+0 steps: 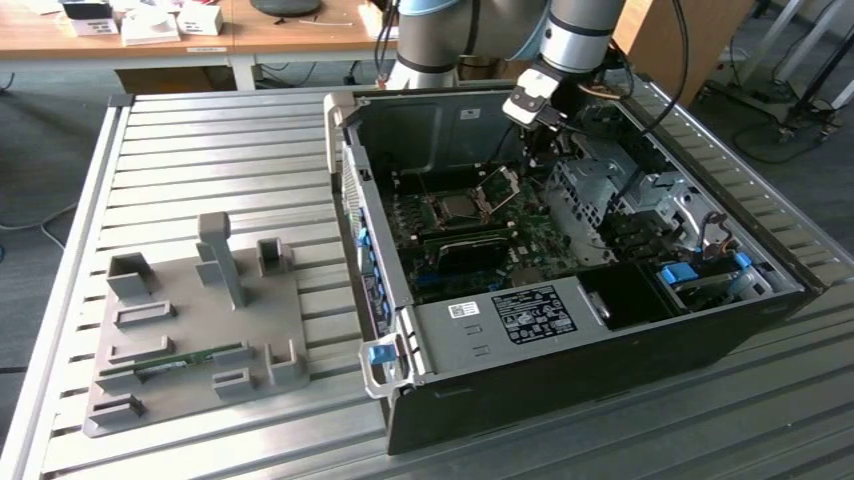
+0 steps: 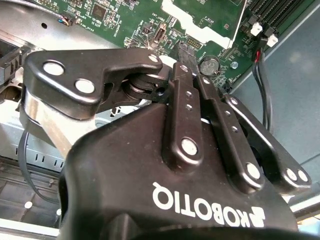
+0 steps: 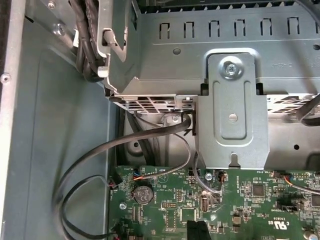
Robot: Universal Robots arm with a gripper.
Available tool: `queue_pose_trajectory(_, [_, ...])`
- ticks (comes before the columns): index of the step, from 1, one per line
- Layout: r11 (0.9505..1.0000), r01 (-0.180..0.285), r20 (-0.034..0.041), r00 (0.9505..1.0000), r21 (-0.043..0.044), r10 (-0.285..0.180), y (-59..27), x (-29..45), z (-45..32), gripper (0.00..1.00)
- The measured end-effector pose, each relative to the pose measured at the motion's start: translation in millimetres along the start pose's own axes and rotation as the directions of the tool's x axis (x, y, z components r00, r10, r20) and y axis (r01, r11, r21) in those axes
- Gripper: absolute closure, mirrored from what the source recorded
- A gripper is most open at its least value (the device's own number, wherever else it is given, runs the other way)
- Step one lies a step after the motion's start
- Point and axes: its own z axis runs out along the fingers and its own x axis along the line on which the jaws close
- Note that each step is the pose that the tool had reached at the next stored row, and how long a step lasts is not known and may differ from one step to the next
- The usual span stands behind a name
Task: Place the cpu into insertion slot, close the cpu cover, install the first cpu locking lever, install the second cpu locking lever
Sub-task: 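Close the cpu cover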
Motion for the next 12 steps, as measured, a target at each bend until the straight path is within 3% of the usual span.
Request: queue_pose_trajectory(12, [1.0,0.0,0.0003,1.0,0.0001,0.0,0.0,0.0,8.3,0.89])
